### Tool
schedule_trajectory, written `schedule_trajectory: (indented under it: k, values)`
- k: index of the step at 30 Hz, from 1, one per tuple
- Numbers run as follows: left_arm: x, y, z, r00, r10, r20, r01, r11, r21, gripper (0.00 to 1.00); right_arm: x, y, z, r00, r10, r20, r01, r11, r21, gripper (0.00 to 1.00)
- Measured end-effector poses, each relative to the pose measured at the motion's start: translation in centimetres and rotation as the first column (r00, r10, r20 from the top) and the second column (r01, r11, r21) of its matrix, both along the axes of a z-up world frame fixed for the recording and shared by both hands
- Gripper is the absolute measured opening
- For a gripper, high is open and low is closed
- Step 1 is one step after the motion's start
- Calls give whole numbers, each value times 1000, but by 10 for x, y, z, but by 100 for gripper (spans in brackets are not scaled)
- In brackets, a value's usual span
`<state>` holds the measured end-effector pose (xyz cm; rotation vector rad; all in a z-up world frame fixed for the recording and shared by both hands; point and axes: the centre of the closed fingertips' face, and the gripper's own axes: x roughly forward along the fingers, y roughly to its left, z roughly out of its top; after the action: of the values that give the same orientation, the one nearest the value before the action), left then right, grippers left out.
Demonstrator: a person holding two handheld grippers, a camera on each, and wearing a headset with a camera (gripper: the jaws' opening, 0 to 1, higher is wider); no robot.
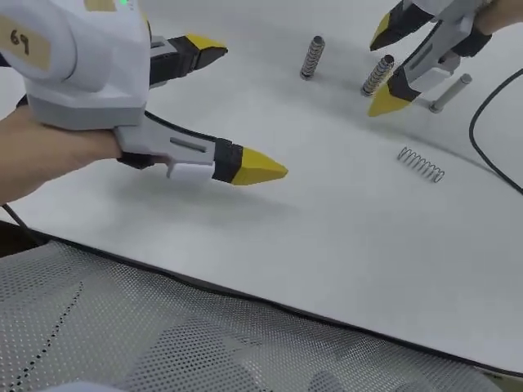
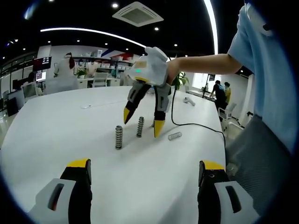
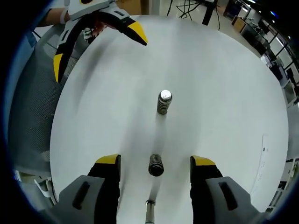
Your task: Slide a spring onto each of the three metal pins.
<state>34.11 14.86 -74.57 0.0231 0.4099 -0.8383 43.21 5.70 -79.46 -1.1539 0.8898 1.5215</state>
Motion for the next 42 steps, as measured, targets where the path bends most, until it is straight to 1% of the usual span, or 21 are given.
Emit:
schedule_trajectory:
  k: [1, 3, 5, 8, 10, 13, 15, 17, 22, 24, 25, 27, 28, 32, 34, 36, 37, 39, 40, 41, 42]
  values:
    - [0, 1, 0, 1000, 1, 0, -1, 1000, -1, 93, -1, 2, 1, 1000, -9, -1, 9, 1000, 20, 61]
    - [1, 1, 0, 1000, 2, 1, -2, 1000, -3, 93, -2, 3, 2, 1000, -25, -11, 25, 999, 33, 66]
    - [1, 1, 1, 1000, -1, 2, 1, 1000, -1, 93, -2, 4, 3, 999, -36, -3, 36, 998, 58, 71]
    - [1, 1, 2, 1000, 0, 4, 0, 1000, 0, 93, -2, 7, 5, 999, -49, -1, 49, 995, 88, 74]
    - [1, -1, 4, 1000, -1, 4, 1, 1000, -1, 93, -2, 8, 6, 997, -75, -11, 76, 991, 107, 77]
    - [0, -2, 4, 1000, -2, 4, 2, 1000, -1, 94, -5, 8, 9, 996, -86, -21, 88, 987, 133, 79]
    - [0, -2, 4, 1000, -2, 2, 2, 1000, -2, 94, -7, 7, 9, 994, -100, -35, 104, 985, 141, 81]
    - [0, -2, 4, 1000, -2, 1, 2, 1000, -1, 94, -8, 6, 11, 994, -107, -33, 111, 980, 163, 81]
    - [-1, -3, 6, 1000, -4, -1, 4, 1000, -7, 94, -11, 4, 18, 988, -149, -46, 156, 964, 217, 84]
    - [-1, -4, 7, 1000, -4, -3, 4, 1000, -10, 94, -13, 4, 21, 984, -166, -62, 176, 956, 235, 88]
    - [-1, -4, 7, 1000, -3, -6, 3, 1000, -12, 94, -13, 3, 21, 983, -173, -56, 182, 953, 243, 91]
    - [-1, -4, 7, 1000, -3, -4, 3, 1000, -12, 94, -12, 3, 23, 983, -175, -45, 181, 948, 262, 92]
    - [-1, -4, 7, 1000, -5, -5, 4, 1000, -10, 94, -13, 2, 23, 982, -183, -47, 189, 946, 263, 93]
    - [-1, -6, 8, 1000, -10, -4, 10, 1000, -8, 94, -12, 2, 28, 978, -205, -46, 209, 931, 298, 97]
    - [0, -6, 9, 1000, -12, -4, 12, 1000, -8, 94, -13, 1, 30, 976, -211, -45, 215, 927, 309, 98]
    - [0, -7, 10, 1000, -16, -1, 16, 1000, -6, 94, -12, -1, 33, 973, -226, -39, 227, 917, 328, 98]
    - [1, -8, 11, 1000, -17, 0, 17, 1000, -5, 94, -13, -3, 34, 972, -231, -43, 233, 916, 327, 97]
    - [1, -8, 12, 1000, -21, 0, 21, 1000, -4, 94, -13, -6, 38, 968, -249, -44, 248, 905, 346, 97]
    - [1, -9, 12, 1000, -23, 1, 23, 1000, -2, 94, -14, -10, 40, 963, -265, -47, 264, 898, 351, 97]
    - [2, -9, 13, 1000, -25, 1, 25, 1000, -1, 94, -15, -12, 41, 961, -271, -49, 271, 896, 352, 97]
    - [2, -10, 13, 1000, -27, 4, 27, 1000, -1, 94, -17, -15, 43, 958, -282, -58, 284, 887, 365, 97]
